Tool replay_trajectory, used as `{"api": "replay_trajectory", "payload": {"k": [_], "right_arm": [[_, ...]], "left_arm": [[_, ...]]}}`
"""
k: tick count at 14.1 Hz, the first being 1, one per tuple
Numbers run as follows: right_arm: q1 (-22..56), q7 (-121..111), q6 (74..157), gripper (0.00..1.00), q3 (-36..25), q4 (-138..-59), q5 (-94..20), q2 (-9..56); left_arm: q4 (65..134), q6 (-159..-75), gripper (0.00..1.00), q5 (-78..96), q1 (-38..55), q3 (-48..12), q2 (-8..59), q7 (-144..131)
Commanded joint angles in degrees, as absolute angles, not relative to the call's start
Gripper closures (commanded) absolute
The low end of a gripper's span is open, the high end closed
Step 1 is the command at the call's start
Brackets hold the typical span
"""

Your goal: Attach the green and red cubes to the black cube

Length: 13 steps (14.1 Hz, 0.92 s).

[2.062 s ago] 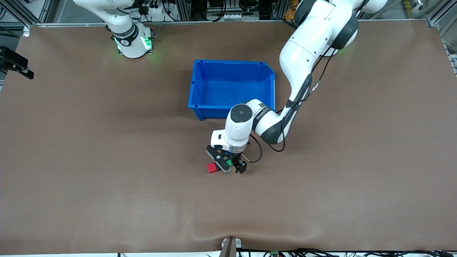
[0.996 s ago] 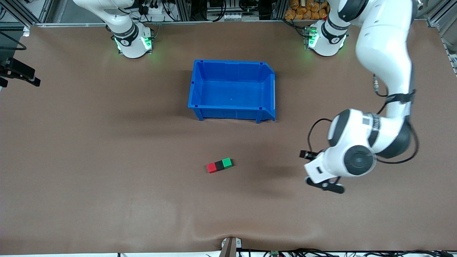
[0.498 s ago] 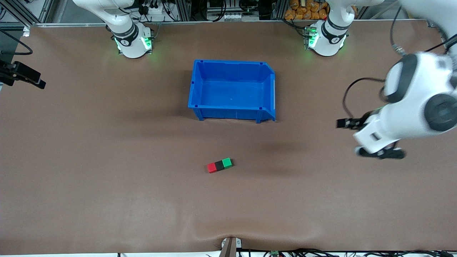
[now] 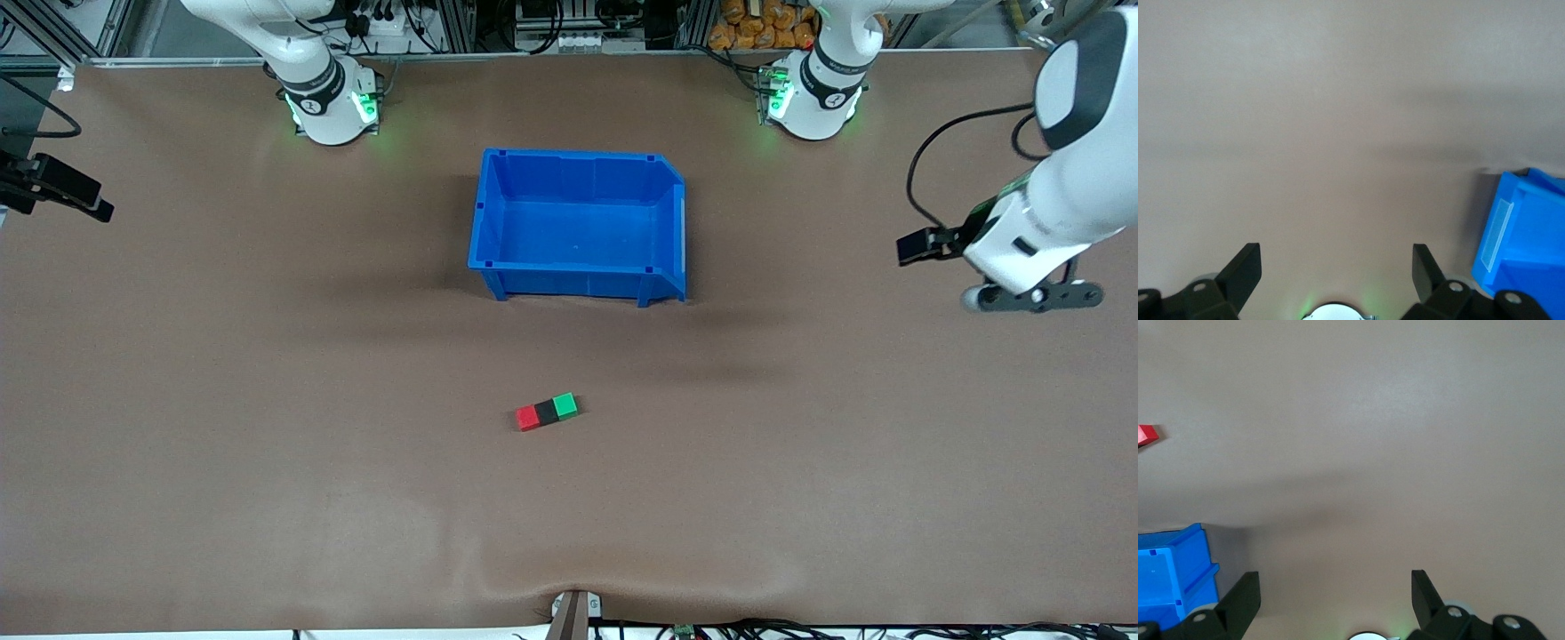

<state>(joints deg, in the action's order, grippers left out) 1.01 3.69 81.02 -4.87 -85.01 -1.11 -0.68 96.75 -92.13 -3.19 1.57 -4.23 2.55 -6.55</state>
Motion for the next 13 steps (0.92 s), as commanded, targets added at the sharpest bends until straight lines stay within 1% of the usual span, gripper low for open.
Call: {"api": "replay_trajectory", "payload": {"k": [1,4,8,11,13], "right_arm": [[1.1,4.4,81.0,0.00,-4.9,-84.7,-0.2,-0.7],[1.1,4.3,80.9,0.00,-4.9,-84.7,-0.2,-0.6],[1.1,4.3,80.7,0.00,-4.9,-84.7,-0.2,-0.7],[1.1,4.4,80.7,0.00,-4.8,-84.7,-0.2,-0.6],[1.1,4.4,80.7,0.00,-4.8,-84.7,-0.3,-0.7]], "left_arm": [[95.7,-93.2,0.00,-2.4,2.4,-2.7,1.1,-3.8],[92.6,-92.9,0.00,-1.1,3.2,-2.3,1.1,-3.3],[92.1,-90.4,0.00,0.1,3.1,-2.2,-0.8,0.2],[88.4,-87.0,0.00,1.7,2.8,-1.2,0.2,0.3],[87.5,-85.6,0.00,1.0,2.6,-1.3,0.4,0.4]]}}
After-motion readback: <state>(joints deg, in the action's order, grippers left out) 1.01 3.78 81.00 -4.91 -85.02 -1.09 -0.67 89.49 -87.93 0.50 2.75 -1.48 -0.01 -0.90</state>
